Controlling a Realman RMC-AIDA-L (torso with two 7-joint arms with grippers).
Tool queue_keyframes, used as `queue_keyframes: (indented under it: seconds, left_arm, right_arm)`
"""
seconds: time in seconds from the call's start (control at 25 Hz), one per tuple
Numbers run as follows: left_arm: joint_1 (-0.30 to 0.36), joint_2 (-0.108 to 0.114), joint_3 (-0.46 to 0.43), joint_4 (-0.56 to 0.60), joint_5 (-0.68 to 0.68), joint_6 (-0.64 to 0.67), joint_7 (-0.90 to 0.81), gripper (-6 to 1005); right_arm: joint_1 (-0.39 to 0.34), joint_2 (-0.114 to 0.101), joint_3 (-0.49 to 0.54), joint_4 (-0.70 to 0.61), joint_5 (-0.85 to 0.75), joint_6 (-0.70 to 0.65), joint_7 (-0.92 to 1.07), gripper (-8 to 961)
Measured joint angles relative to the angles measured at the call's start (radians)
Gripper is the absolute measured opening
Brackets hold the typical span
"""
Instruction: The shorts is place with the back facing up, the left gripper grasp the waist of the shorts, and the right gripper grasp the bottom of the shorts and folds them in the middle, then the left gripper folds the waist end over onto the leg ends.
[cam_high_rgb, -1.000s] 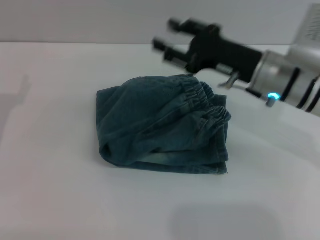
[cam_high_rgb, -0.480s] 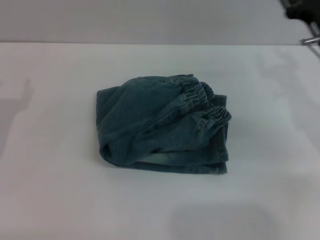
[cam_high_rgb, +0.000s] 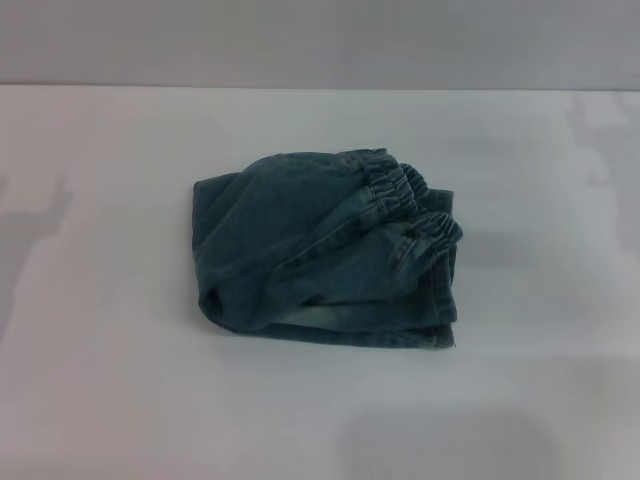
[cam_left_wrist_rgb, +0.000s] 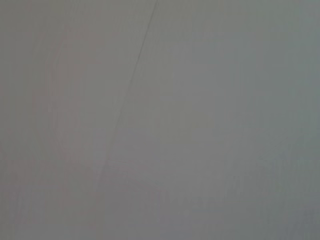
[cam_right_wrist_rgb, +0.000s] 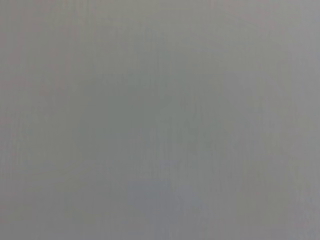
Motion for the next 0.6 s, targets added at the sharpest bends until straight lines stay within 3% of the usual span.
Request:
queue_keyframes:
  seconds: [0.2, 0.4, 0.6]
  left_arm:
    - [0.004, -0.002, 0.0, -0.009, 0.0, 0.0, 0.083, 824]
    - [0.002, 0.0, -0.002, -0.028, 0.0, -0.026, 0.288, 824]
    - [-0.006, 0.001, 0.001, -0.035, 0.0, -0.034, 0.339, 825]
  right_arm:
    - [0.013, 0.001, -0.002, 0.028, -0.001, 0.005, -0.02, 591]
    - [0.025, 0.004, -0.004, 0.051, -0.001, 0.007, -0.042, 591]
    - [0.036, 0.009, -0.006, 0.07, 0.0, 0.026, -0.033, 591]
